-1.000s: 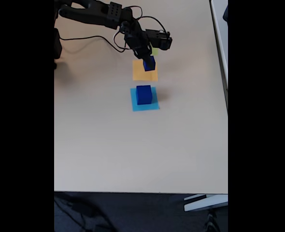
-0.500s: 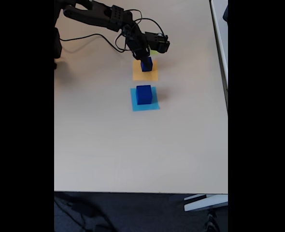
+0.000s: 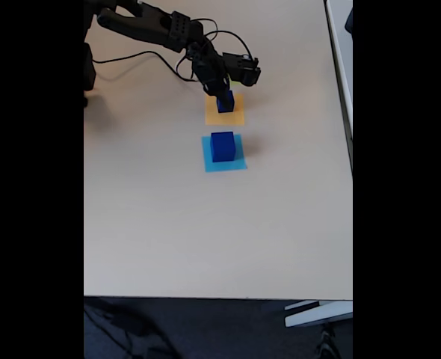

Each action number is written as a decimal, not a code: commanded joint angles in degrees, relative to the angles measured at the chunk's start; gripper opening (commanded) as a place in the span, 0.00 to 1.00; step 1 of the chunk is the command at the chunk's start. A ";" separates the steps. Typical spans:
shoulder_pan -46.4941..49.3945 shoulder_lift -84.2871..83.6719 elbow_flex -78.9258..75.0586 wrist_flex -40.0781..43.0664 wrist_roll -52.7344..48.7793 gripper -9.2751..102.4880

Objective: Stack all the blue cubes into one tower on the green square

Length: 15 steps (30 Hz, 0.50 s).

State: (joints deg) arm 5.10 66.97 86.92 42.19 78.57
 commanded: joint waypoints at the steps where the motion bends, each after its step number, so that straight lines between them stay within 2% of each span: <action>1: 0.44 0.62 -0.18 -0.70 -0.44 0.22; 15: 0.44 0.88 0.79 -3.52 -2.55 0.29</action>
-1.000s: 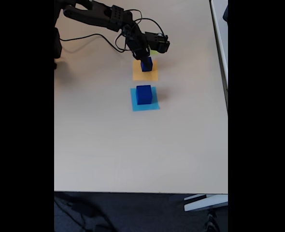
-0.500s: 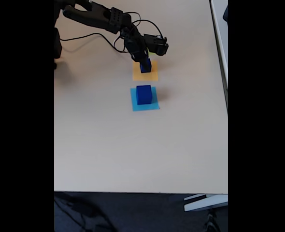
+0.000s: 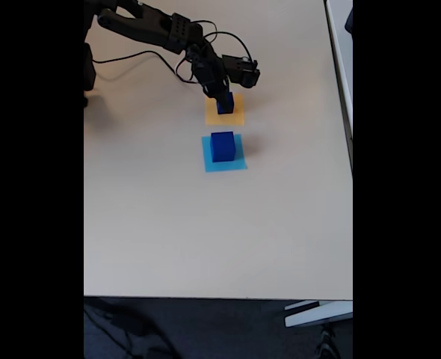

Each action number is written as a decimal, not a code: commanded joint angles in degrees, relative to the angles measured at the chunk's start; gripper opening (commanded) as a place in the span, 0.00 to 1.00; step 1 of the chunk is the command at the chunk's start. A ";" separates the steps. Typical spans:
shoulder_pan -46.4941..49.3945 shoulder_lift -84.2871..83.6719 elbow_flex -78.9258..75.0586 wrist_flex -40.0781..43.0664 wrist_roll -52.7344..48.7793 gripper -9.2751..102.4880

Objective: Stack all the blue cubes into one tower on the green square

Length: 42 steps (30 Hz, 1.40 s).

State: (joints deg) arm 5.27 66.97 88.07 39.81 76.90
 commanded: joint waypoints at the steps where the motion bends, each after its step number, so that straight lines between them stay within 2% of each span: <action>1: 0.26 1.05 -0.44 -1.23 -1.32 0.30; 15: -0.79 1.41 -5.19 -0.09 -5.62 0.35; 19: -1.49 1.05 -13.10 4.04 -9.49 0.37; 30: -4.57 -1.93 -38.67 4.39 -20.92 0.37; 37: -10.20 -2.29 -39.81 5.98 -9.49 0.36; 42: -14.68 -4.75 -41.66 12.30 3.69 0.35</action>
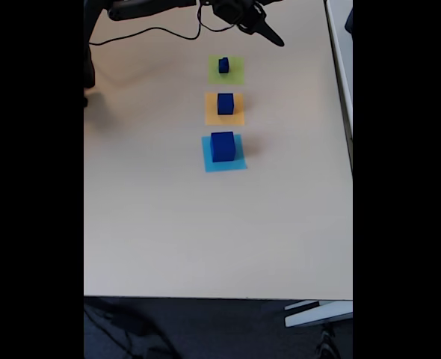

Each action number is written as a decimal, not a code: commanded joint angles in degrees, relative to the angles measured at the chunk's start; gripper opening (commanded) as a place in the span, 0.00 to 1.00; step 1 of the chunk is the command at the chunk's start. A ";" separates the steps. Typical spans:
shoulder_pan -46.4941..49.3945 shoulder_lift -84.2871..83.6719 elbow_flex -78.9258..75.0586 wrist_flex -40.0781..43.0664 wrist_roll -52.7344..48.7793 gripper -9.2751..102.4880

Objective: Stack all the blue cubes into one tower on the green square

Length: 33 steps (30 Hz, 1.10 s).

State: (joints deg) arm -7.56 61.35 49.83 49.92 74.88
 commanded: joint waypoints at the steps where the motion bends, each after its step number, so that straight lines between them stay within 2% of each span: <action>1: -2.72 0.44 -3.60 3.60 8.17 0.35; 9: -7.03 -1.76 -2.11 9.23 18.54 0.35; 22: -8.09 -4.13 2.11 14.41 19.95 0.34; 33: -8.00 -5.19 4.39 14.41 20.48 0.33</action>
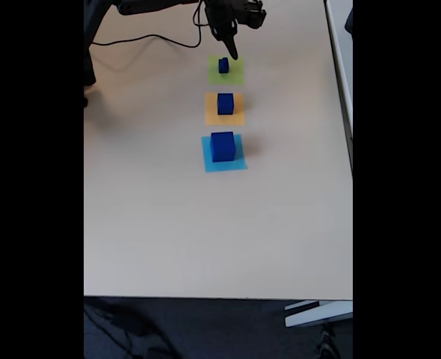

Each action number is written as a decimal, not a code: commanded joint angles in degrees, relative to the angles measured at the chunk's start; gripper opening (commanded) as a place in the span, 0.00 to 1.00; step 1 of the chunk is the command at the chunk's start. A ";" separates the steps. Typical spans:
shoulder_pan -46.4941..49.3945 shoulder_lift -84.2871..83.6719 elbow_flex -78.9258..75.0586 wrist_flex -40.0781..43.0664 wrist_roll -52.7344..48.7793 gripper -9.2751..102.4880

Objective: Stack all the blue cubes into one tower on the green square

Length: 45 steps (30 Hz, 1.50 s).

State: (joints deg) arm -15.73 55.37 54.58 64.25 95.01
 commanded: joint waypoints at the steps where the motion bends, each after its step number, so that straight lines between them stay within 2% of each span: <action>1: 0.26 0.62 -0.35 0.09 0.35 0.33; 45: 2.46 2.37 4.48 -0.18 -0.97 0.26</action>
State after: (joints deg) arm -13.45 55.02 59.50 64.25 93.78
